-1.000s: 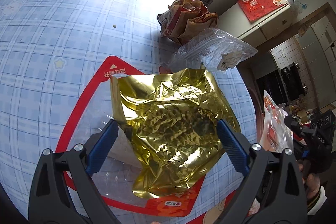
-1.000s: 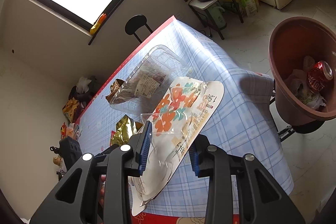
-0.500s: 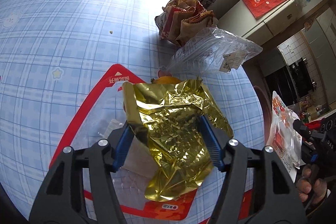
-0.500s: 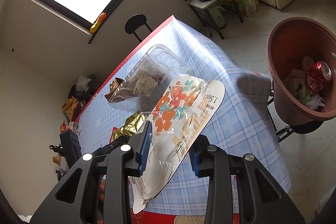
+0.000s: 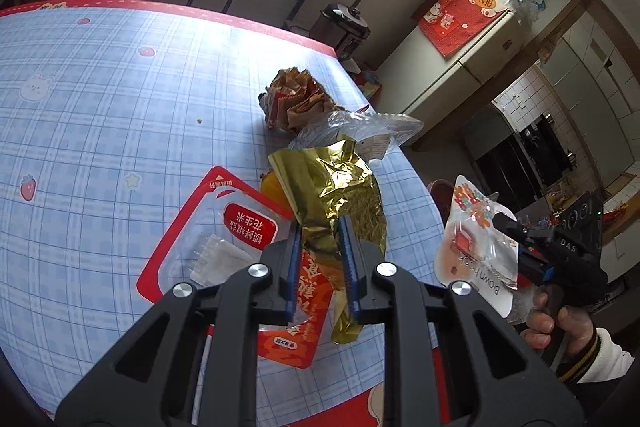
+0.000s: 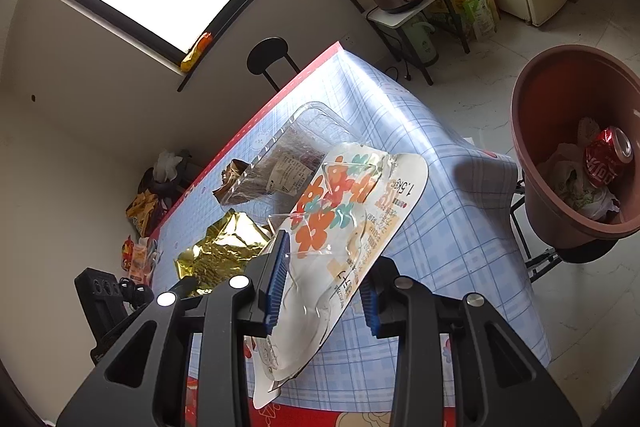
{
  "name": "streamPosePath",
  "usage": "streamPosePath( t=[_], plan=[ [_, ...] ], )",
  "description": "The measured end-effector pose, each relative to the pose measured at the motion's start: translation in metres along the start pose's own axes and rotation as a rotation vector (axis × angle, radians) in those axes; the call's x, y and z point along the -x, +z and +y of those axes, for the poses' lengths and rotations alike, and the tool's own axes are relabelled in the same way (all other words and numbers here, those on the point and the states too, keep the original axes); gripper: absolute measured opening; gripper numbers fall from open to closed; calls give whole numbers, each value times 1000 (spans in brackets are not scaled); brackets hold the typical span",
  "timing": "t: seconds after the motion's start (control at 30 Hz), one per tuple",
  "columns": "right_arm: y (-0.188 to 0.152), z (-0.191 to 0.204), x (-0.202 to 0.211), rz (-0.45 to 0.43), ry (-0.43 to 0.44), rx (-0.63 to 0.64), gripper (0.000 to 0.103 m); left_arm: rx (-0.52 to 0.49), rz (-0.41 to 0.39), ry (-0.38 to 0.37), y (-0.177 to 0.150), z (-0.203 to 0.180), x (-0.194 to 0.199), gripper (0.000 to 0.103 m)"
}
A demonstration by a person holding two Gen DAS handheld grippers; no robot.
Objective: Collect trash
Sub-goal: 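Carry the package and gold foil over the bucket and release both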
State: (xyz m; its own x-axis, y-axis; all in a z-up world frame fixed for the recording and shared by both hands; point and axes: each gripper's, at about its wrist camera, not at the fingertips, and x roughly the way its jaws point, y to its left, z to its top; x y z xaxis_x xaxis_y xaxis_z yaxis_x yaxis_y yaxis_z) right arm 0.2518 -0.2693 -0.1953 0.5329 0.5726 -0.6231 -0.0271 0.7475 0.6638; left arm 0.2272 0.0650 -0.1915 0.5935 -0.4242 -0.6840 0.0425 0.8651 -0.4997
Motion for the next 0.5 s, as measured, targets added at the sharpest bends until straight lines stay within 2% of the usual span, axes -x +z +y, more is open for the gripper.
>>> streamPosePath(
  t=[0.3,0.5],
  plan=[
    [19,-11,33,-90,-4,-3,32,-29,-172,-5,33,-21,61,22],
    [37,-44,69,-167,-52,-54,30,-61,-229,-17,47,-48,75,22]
  ],
)
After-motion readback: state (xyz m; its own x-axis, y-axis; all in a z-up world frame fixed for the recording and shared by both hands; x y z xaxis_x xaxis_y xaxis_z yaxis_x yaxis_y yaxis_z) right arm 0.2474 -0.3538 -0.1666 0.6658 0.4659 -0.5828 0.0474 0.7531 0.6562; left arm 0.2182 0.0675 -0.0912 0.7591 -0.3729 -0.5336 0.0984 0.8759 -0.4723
